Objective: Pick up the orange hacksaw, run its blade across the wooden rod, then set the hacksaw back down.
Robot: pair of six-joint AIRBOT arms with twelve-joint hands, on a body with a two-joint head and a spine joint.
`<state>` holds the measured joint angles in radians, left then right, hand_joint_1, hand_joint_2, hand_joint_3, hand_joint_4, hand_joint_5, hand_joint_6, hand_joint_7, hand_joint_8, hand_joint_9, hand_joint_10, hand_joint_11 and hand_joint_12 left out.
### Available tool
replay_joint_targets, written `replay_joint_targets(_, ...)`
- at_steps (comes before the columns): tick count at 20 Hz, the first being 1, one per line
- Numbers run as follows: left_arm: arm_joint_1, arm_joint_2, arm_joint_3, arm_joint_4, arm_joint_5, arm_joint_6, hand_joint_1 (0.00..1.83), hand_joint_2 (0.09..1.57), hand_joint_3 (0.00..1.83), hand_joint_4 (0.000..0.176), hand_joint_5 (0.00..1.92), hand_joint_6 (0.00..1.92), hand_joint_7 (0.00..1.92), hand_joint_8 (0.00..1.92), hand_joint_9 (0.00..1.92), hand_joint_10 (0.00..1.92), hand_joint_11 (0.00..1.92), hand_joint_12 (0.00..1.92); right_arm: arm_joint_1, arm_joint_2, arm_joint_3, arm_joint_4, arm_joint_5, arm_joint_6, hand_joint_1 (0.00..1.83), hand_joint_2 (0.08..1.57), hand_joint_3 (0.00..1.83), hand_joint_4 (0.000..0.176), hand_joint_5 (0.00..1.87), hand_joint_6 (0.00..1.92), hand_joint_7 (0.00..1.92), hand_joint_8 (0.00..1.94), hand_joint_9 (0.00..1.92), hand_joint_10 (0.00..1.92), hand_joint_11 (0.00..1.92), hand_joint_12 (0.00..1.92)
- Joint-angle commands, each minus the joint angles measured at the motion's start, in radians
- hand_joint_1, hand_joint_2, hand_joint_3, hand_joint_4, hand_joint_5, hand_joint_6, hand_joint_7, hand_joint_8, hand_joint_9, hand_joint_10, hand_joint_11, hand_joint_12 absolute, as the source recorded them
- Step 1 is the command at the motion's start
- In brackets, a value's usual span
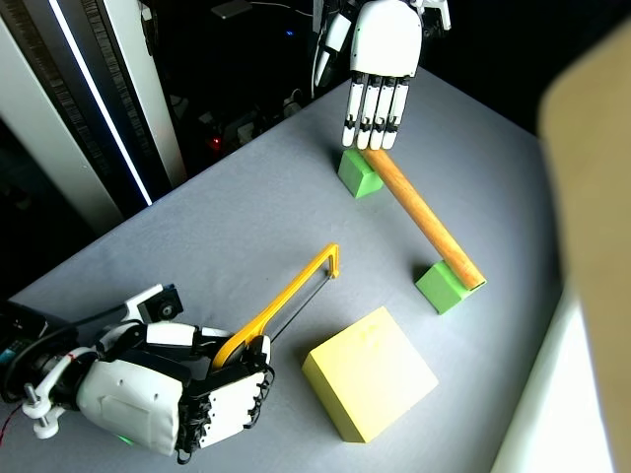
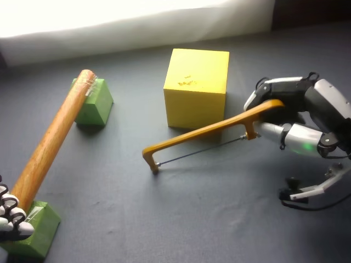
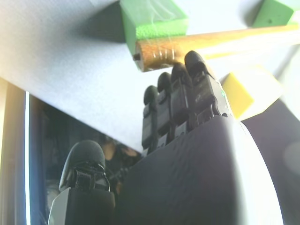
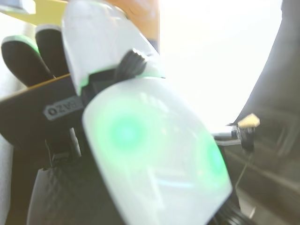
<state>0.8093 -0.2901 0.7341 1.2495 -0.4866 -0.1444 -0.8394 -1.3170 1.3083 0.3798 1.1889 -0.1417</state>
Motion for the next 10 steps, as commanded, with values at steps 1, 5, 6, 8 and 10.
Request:
replay_joint_targets(1, -0.004, 0.006, 0.001, -0.022, -0.019, -0.001, 0.11, 1.29, 0.0, 0.0, 0.22, 0.01, 0.21, 0.01, 0.2, 0.0, 0.0, 0.41, 0.008, 0.009, -0.021, 0.013, 0.172, -0.001, 1.38, 1.12, 0.0, 0.0, 0.92, 0.92, 0.97, 1.0, 0.94, 1.28, 0.83, 1.39)
replay_joint_targets(5, -0.005, 0.006, 0.001, -0.022, -0.018, -0.001, 0.13, 1.29, 0.0, 0.0, 0.24, 0.0, 0.23, 0.0, 0.22, 0.0, 0.0, 0.46, -0.018, 0.023, -0.101, 0.066, 0.244, -0.027, 1.38, 1.11, 0.0, 0.0, 0.93, 0.89, 0.98, 1.0, 0.94, 1.27, 0.83, 1.39)
replay_joint_targets(6, -0.006, 0.006, 0.001, -0.022, -0.018, -0.001, 0.1, 1.29, 0.0, 0.0, 0.22, 0.0, 0.22, 0.0, 0.21, 0.0, 0.0, 0.45, -0.032, 0.023, -0.117, 0.088, 0.29, -0.031, 1.38, 1.11, 0.0, 0.0, 0.92, 0.9, 0.97, 1.0, 0.95, 1.26, 0.83, 1.39)
replay_joint_targets(8, -0.007, 0.006, 0.002, -0.022, -0.018, -0.001, 0.09, 1.29, 0.0, 0.0, 0.21, 0.0, 0.21, 0.0, 0.2, 0.0, 0.0, 0.44, -0.046, 0.018, -0.138, 0.126, 0.364, -0.02, 1.38, 1.11, 0.0, 0.0, 0.91, 0.92, 0.97, 0.99, 0.96, 1.24, 0.85, 1.37)
replay_joint_targets(10, -0.008, 0.004, 0.003, -0.022, -0.018, -0.001, 0.11, 1.29, 0.0, 0.0, 0.21, 0.0, 0.22, 0.0, 0.22, 0.0, 0.0, 0.47, -0.048, 0.011, -0.158, 0.159, 0.424, -0.018, 1.38, 1.12, 0.0, 0.0, 0.9, 0.93, 0.96, 1.01, 0.93, 1.29, 0.83, 1.39)
